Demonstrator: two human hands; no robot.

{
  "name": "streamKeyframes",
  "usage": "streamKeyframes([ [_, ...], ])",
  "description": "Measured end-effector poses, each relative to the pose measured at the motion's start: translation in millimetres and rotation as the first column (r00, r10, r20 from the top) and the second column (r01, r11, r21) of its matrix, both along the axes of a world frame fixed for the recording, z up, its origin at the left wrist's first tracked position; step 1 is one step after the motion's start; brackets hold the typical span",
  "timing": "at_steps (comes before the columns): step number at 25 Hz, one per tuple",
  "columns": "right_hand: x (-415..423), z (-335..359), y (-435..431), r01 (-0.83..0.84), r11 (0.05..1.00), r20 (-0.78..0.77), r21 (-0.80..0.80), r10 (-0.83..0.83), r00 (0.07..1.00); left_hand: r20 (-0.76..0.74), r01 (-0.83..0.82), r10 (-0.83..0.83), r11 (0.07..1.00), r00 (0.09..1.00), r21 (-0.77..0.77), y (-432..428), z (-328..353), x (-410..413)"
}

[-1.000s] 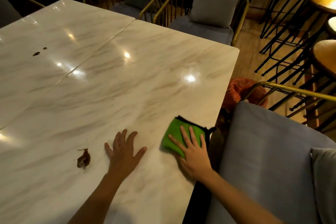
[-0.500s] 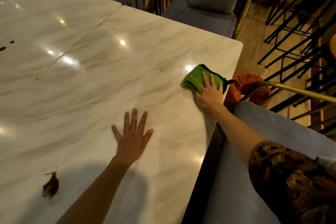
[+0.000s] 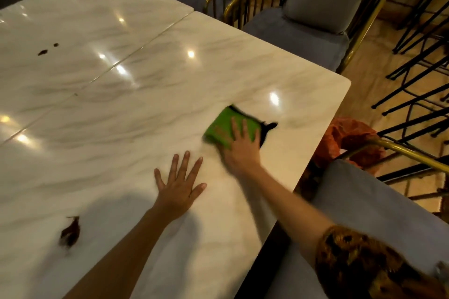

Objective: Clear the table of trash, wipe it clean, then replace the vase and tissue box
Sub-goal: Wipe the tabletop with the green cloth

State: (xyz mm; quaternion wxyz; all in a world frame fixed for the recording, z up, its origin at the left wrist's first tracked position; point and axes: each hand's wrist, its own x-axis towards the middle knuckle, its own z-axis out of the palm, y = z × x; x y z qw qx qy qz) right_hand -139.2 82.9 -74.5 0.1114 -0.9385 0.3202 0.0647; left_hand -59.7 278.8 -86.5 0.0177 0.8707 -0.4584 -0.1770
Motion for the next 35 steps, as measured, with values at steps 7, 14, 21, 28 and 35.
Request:
streamKeyframes([
  [7, -2, -10, -46, -0.142, 0.988, 0.127, -0.053, 0.148, 0.981, -0.021, -0.028, 0.027, 0.998, 0.999, -0.050, 1, 3, -1],
  [14, -17, 10, -140, 0.284, 0.959, 0.031, -0.016, -0.283, 0.958, 0.017, -0.017, 0.018, 1.000, 1.000, -0.014, 3, -2, -2],
  [21, -78, -1, 60, 0.094, 0.994, 0.025, -0.050, -0.093, 0.995, -0.177, -0.006, -0.001, 0.999, 0.984, -0.040, 8, 25, 11],
  [28, -125, -9, 310, -0.299, 0.954, 0.101, -0.004, 0.298, 0.949, -0.027, 0.005, -0.006, 0.999, 1.000, -0.035, 155, 25, 33],
  [35, -81, -9, 197, 0.062, 0.997, 0.037, -0.052, -0.060, 0.998, 0.015, 0.110, -0.111, 0.993, 0.994, 0.031, 295, 11, -19],
])
